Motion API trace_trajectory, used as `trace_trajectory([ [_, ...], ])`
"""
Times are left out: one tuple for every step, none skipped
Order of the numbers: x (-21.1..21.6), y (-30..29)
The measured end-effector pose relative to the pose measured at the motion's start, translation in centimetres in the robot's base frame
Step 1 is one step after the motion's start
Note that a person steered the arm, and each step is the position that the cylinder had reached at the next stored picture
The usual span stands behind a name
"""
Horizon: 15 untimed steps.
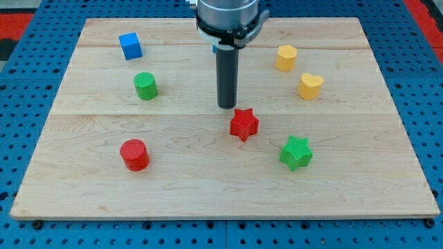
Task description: Push the red circle into the red star
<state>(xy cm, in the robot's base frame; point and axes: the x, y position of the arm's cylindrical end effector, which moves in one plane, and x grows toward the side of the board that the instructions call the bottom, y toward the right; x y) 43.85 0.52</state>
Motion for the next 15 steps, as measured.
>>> trace_trajectory([
  [3.1,2.6],
  [3.6,4.4],
  [1.1,-4.0],
  [-0.1,-13.3],
  [3.6,-19.3],
  [5.4,-19.7],
  [8.1,-15.4],
  [11.5,-15.3],
  [11.5,-10.7],
  [11.1,-2.2],
  [11.7,0.9],
  [12.2,-3.0],
  [8.2,-4.1],
  [7.4,-0.2],
  [9.2,3.8],
])
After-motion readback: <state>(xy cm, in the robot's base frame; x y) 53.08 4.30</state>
